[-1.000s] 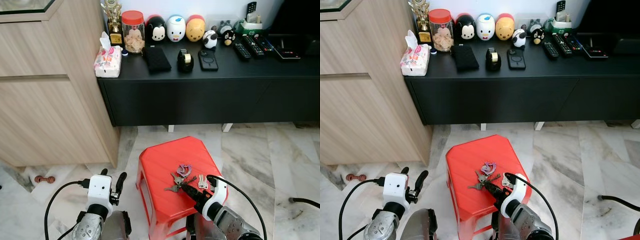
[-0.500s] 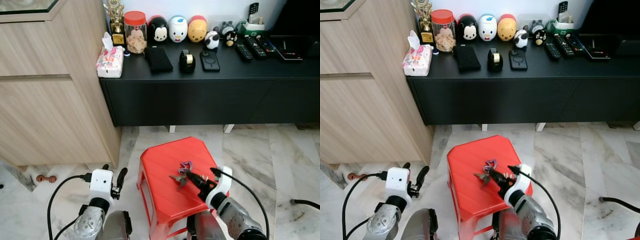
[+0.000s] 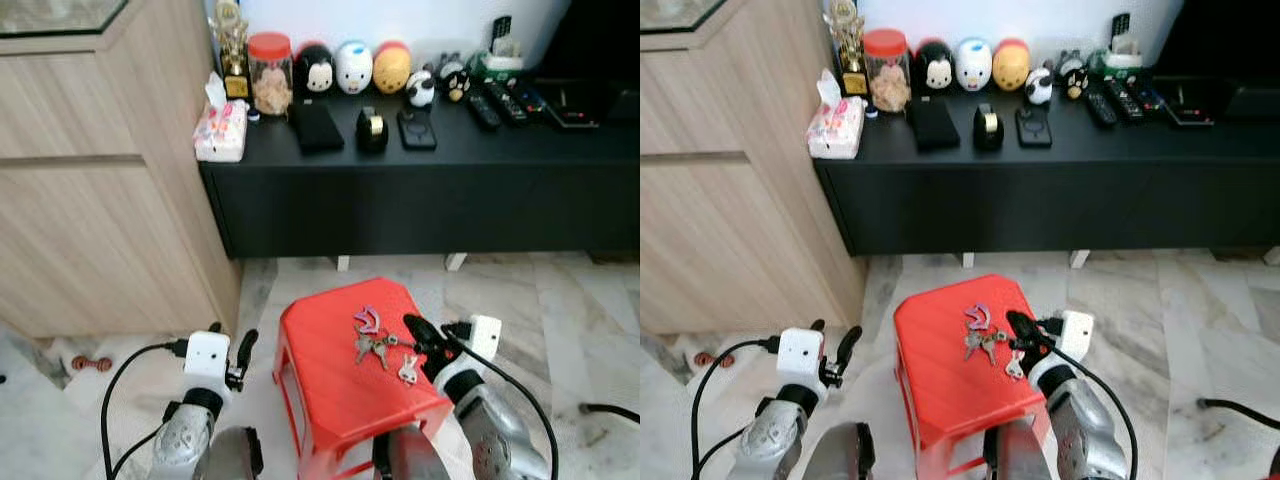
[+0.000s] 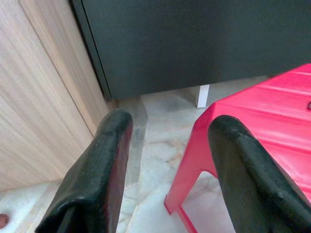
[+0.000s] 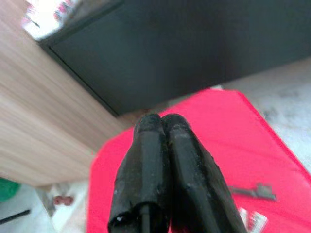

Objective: Hang keys on a hook

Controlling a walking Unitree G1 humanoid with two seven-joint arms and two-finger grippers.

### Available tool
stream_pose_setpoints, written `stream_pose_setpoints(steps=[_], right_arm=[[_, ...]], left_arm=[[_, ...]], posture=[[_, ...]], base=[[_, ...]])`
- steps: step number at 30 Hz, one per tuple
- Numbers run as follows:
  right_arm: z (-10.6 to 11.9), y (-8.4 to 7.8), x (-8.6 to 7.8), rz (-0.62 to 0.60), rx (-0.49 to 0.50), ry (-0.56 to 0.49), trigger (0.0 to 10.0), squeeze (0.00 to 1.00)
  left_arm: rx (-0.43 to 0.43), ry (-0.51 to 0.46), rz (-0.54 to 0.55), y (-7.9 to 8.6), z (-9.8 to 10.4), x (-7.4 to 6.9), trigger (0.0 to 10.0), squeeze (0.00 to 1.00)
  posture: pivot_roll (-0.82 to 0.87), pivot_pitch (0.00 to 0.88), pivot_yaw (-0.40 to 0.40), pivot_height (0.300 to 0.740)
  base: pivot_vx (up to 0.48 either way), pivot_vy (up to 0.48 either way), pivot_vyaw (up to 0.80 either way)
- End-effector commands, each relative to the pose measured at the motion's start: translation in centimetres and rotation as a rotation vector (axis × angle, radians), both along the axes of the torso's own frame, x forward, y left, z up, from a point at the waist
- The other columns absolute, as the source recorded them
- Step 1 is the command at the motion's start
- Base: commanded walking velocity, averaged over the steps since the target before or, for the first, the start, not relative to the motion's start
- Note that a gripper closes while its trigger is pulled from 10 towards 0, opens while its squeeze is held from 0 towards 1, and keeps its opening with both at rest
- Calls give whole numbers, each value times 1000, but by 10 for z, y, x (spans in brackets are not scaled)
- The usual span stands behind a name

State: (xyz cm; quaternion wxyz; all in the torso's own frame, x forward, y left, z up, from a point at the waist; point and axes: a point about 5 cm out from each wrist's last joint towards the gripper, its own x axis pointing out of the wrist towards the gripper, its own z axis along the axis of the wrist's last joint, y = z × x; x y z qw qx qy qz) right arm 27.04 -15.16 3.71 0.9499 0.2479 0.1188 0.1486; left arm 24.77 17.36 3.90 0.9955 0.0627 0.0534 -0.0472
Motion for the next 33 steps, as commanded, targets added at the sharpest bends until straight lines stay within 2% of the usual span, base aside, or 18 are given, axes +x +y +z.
stream_pose_setpoints(steps=[1,2,5,8,9,10,12,13,16,17,18,19,20,21,26,27,30,33], right_arm=[[-6,3,-3,13,-8,32,6314,0],[-9,4,-4,9,-18,49,10000,0],[-17,0,-3,-31,-41,118,10000,0],[-19,-1,-2,-29,-65,139,10000,0],[-21,-3,2,3,-133,153,10000,1000],[-21,-3,2,3,-133,153,10000,1000],[-21,-7,9,65,-275,142,10000,1000],[-21,-7,9,65,-275,142,10000,1000],[-19,-17,18,119,-475,129,10000,1000],[-20,-18,19,121,-501,137,10000,1000],[-19,-23,22,138,-584,133,10000,1000],[-19,-23,22,138,-584,133,10000,1000],[-16,-24,25,200,-677,96,10000,1000],[-15,-24,27,225,-720,86,10000,1000],[-14,-26,33,299,-818,73,10000,1000],[-15,-25,35,356,-886,63,10000,1000],[-15,-24,36,375,-911,59,10000,1000],[-17,-24,36,410,-981,52,10000,1000]], left_arm=[[14,13,1,1,-4,-3,10000,0],[14,13,1,1,-5,-3,10000,0],[15,14,5,1,-5,-4,10000,0],[16,13,4,1,-6,-5,10000,0],[17,15,4,1,-7,-5,10000,0],[17,15,4,1,-7,-5,10000,0],[18,15,4,1,-7,-5,10000,0],[18,15,4,1,-7,-5,10000,0],[18,15,6,1,-6,-5,10000,0],[19,14,6,1,-7,-5,10000,0],[18,15,6,0,-7,-5,10000,0],[18,15,6,0,-7,-5,10000,0],[18,17,5,0,-7,-6,10000,0],[17,17,6,0,-7,-6,10000,0],[16,21,5,-1,-8,-8,10000,0],[15,23,6,-1,-9,-9,10000,0],[13,24,5,-1,-9,-10,10000,0],[12,26,2,-1,-9,-12,10000,0]], posture=[[-32,27,-49,618],[-31,27,-50,618],[-25,25,-50,618],[-27,22,-49,618],[-25,20,-48,618],[-25,20,-48,618],[-22,16,-50,618],[-22,16,-50,618],[-21,10,-53,618],[-21,10,-53,618],[-19,7,-54,618],[-19,7,-54,618],[-16,6,-54,618],[-16,5,-55,618],[-13,5,-57,618],[-8,13,-57,618],[-6,24,-58,618],[-2,48,-61,618]], base=[[0,0,0],[0,0,0],[0,0,0],[0,0,0],[0,0,0],[0,0,0],[0,0,0],[0,0,0],[0,0,0],[0,0,0],[0,0,0],[0,0,0],[0,0,0],[0,0,0],[0,0,0],[0,0,0],[0,0,0],[0,0,0]])
